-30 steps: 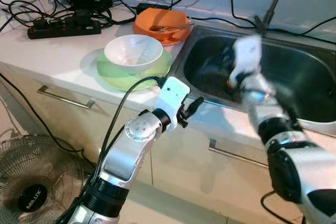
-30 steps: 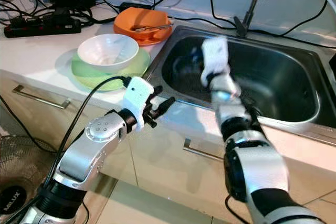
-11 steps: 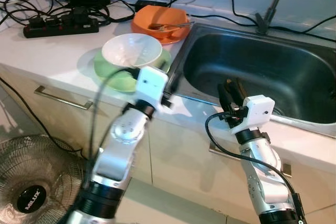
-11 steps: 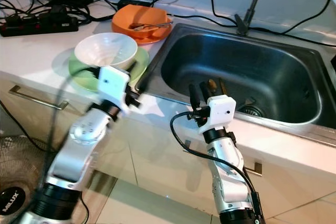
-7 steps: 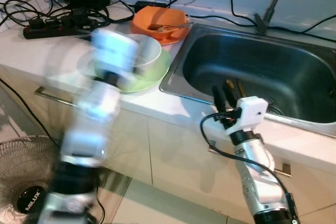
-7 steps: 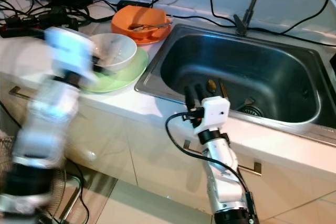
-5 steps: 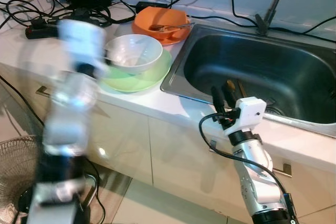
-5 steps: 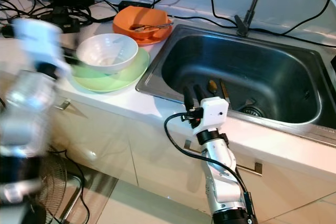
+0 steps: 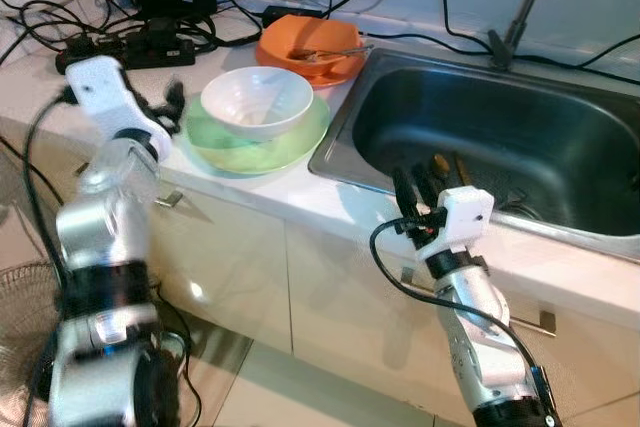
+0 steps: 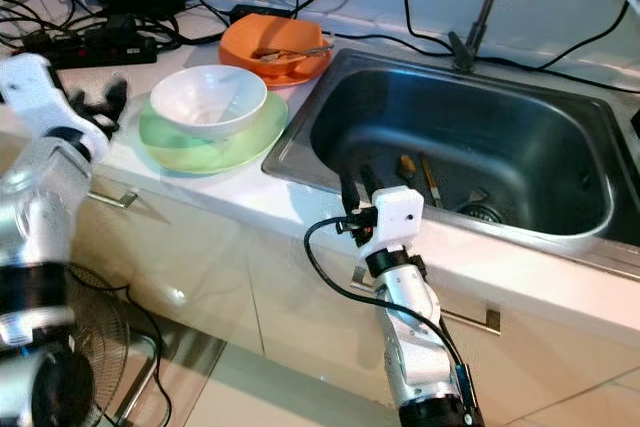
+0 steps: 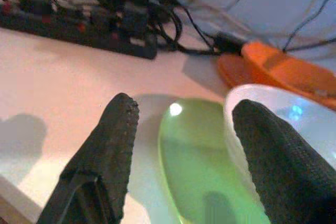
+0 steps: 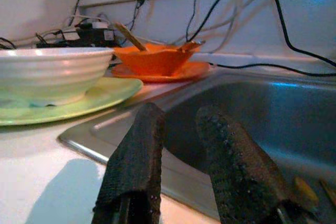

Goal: Kitchen organization

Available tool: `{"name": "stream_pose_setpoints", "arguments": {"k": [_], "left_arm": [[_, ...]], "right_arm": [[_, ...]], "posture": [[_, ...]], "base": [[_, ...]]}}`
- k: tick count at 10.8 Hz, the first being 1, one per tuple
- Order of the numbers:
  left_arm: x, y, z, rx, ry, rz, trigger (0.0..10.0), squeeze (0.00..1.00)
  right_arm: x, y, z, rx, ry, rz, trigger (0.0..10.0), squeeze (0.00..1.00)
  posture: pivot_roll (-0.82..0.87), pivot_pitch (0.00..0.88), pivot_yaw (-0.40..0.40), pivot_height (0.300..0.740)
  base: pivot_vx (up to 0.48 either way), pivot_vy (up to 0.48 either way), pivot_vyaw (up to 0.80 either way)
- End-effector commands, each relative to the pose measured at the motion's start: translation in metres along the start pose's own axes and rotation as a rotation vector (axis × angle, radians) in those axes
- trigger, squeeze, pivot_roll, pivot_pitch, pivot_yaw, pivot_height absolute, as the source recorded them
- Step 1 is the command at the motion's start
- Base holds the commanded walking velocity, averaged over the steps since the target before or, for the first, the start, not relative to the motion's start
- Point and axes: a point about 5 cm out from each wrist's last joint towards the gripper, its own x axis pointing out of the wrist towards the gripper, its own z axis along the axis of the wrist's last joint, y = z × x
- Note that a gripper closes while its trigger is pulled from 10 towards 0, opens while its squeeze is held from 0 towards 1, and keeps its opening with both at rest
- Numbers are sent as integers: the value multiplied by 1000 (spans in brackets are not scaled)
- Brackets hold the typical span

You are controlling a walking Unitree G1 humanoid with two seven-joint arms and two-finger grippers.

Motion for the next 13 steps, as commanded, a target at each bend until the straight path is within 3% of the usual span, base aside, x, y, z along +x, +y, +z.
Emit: {"name": "stream_pose_setpoints", "arguments": {"k": [1, 6, 10, 13], "left_arm": [[5, -3, 6, -26, 17, -24, 10000, 0], [18, -10, 3, -45, 139, -85, 10000, 0], [28, -34, -15, -8, 264, -205, 10000, 0], [34, -39, -25, -58, 320, -176, 10000, 0]], "right_arm": [[3, 0, 2, -6, -11, 8, 10000, 0], [3, 0, 2, -2, -11, -5, 10000, 0], [5, -3, 2, -10, -10, -21, 10000, 0], [5, -4, 2, -11, -13, -28, 10000, 0]], "posture": [[213, 26, 12, 740], [213, 45, 18, 740], [202, 46, 29, 740], [200, 44, 37, 740]], "base": [[0, 0, 0], [0, 0, 0], [0, 0, 0], [0, 0, 0]]}}
